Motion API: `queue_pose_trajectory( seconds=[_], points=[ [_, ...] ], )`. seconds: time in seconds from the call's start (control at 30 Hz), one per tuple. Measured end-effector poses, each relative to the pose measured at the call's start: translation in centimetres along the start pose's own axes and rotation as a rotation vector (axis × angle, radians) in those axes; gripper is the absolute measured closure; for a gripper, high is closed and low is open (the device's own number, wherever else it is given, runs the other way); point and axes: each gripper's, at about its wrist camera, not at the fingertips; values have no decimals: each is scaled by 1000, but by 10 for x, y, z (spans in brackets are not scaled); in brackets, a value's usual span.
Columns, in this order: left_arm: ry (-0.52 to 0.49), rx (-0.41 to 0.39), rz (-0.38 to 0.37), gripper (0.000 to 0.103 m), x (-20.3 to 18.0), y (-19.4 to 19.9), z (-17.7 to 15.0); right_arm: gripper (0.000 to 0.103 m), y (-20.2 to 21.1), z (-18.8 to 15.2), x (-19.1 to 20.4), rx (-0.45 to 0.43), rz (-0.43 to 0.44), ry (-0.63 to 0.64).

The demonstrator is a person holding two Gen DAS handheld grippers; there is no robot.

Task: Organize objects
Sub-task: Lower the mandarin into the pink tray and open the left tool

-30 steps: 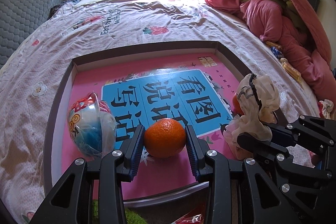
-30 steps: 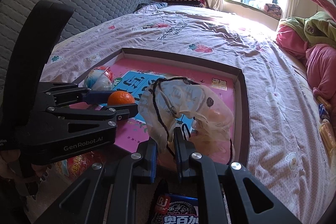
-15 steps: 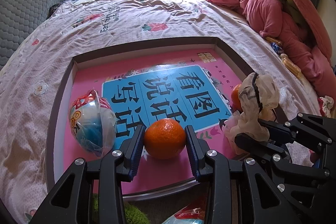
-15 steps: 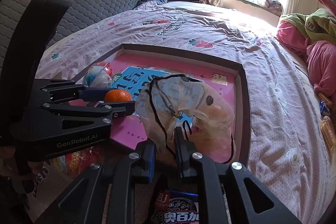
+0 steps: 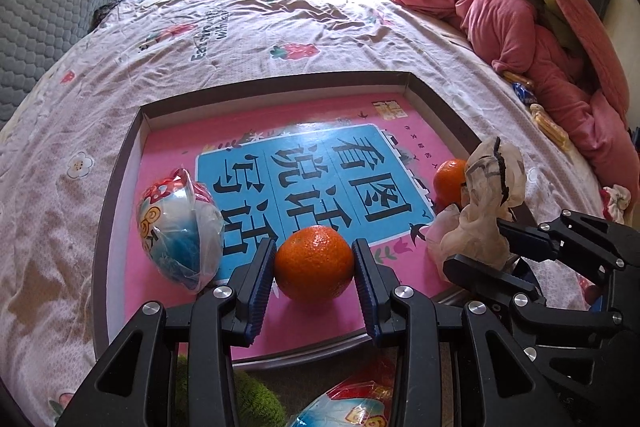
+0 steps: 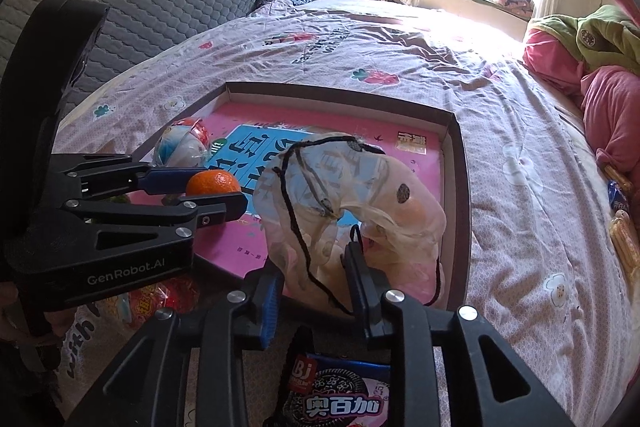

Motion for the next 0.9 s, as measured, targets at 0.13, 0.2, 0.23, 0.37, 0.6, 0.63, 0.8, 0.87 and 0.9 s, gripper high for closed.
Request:
queue_pose_trajectory(
  seconds=[0.13, 0.2, 0.23, 0.37, 0.6, 0.63, 0.8, 0.87, 0.9],
  points=[
    [-9, -17, 15, 63, -1, 6, 0, 68, 2, 0, -1, 3, 0, -4],
    [-9, -24, 13, 63, -2, 10, 1, 64, 3, 0, 0, 4, -5, 1],
    [-9, -27, 11, 63, -1, 12, 1, 64, 3, 0, 0, 4, -5, 4],
    [0, -32, 11, 63, 0, 18, 1, 60, 4, 1, 1, 4, -3, 6],
    [9, -29, 7, 61, -1, 22, -3, 58, 7, 2, 1, 5, -4, 3],
    [11, -29, 9, 61, 0, 22, -3, 57, 8, 2, 1, 5, -4, 2],
    [24, -37, 6, 57, 2, 28, -2, 55, 12, 2, -2, -1, -9, -2],
    [29, -41, 7, 57, 2, 31, -2, 55, 13, 3, -3, 1, -6, -3],
    [32, -45, 6, 56, 3, 33, -2, 55, 14, 3, -4, 1, -9, -3]
  ],
)
Point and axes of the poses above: each gripper's, at about its wrist camera, not at the fingertips, and y roughly against the way its jaws point, x to its left, z to its top, and after that the axes turned 5 degrees about -x, right-handed
